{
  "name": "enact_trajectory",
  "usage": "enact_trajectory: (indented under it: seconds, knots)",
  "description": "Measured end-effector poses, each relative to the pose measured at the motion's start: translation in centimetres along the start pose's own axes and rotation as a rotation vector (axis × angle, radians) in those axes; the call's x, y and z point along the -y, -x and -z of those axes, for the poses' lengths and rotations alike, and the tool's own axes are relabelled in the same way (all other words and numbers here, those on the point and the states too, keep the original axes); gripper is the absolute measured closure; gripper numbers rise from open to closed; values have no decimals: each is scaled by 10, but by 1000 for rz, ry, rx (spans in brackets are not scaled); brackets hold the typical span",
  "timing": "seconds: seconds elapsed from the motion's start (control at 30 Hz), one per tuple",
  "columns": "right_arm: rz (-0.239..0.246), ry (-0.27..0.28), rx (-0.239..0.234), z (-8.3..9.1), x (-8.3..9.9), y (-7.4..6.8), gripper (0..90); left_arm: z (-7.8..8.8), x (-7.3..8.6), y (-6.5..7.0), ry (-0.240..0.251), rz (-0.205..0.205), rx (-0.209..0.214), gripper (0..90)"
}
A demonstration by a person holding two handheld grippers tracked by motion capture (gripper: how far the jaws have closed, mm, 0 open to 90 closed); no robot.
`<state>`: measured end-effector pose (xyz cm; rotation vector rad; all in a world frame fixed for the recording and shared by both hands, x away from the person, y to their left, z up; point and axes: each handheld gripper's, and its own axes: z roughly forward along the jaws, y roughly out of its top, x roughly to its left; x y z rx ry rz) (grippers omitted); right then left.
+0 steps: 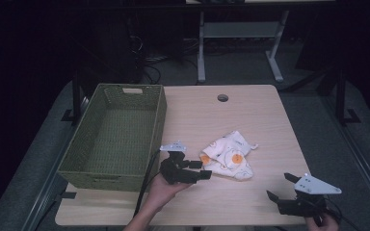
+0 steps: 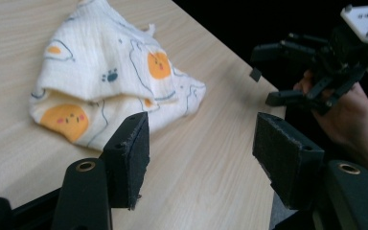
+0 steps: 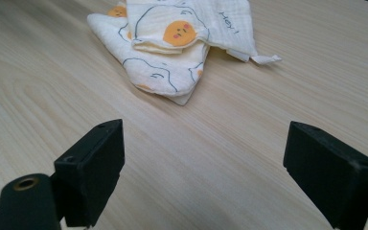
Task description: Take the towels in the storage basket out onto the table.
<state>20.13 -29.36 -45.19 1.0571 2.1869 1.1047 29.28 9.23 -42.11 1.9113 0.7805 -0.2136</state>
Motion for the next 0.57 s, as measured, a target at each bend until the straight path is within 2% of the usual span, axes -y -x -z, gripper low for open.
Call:
enact_trajectory:
  seconds: [0.2, 0.3, 0.43, 0.5, 0.53, 0.57]
  knots:
    - [4, 3, 0, 0, 0, -1, 138, 3, 12, 8, 5, -7, 8, 372]
    - [3, 1, 0, 0, -1, -3, 139, 4, 17, 12, 5, -26, -2, 369]
    - [1, -1, 4, 1, 0, -4, 138, 5, 26, 14, 10, -30, -7, 360]
    - [-7, -6, 3, 1, 0, -5, 139, 4, 31, 15, 2, -32, 0, 359]
    - [-3, -3, 3, 0, 0, -5, 139, 4, 33, 17, -11, -52, -15, 358]
    - [-3, -3, 3, 0, 0, -5, 139, 4, 33, 17, -11, -52, -15, 355]
